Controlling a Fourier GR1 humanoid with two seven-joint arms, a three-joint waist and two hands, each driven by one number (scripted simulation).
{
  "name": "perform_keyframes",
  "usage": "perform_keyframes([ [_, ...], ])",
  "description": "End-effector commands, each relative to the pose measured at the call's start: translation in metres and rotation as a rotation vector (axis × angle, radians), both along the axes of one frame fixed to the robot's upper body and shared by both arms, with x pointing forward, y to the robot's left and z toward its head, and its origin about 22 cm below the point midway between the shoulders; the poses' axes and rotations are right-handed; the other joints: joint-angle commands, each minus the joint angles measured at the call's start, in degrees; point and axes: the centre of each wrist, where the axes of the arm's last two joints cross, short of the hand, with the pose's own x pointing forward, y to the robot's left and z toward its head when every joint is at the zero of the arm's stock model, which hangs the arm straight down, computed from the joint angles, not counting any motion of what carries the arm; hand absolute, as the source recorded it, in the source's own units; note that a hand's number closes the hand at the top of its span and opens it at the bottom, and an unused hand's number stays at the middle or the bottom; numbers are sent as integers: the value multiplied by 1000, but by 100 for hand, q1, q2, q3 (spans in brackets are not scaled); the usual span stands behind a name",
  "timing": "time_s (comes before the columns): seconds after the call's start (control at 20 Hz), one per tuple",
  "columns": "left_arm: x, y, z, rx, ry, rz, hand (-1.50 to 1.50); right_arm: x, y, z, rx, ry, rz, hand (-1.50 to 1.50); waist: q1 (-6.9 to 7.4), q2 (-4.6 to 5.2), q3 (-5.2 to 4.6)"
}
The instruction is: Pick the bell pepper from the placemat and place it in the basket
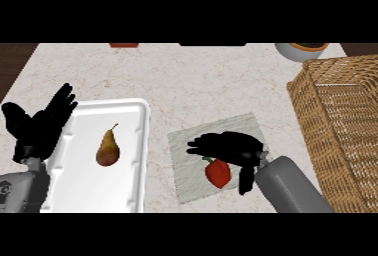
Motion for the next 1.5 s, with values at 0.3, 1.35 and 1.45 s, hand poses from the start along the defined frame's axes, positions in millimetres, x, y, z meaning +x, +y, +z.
perform_keyframes([
  [0.3,6,-10,-7,-8,-6,-23,0,-15,8,-11,-64,-101,93,150,-21,-2,-1],
  [1.35,-10,8,-5,3,0,51,0,39,-79,21,134,-107,-1483,150,-238,39,48],
  [1.45,-4,-3,-2,-14,-13,11,0,53,-76,49,259,-185,-1625,150,-52,45,41],
])
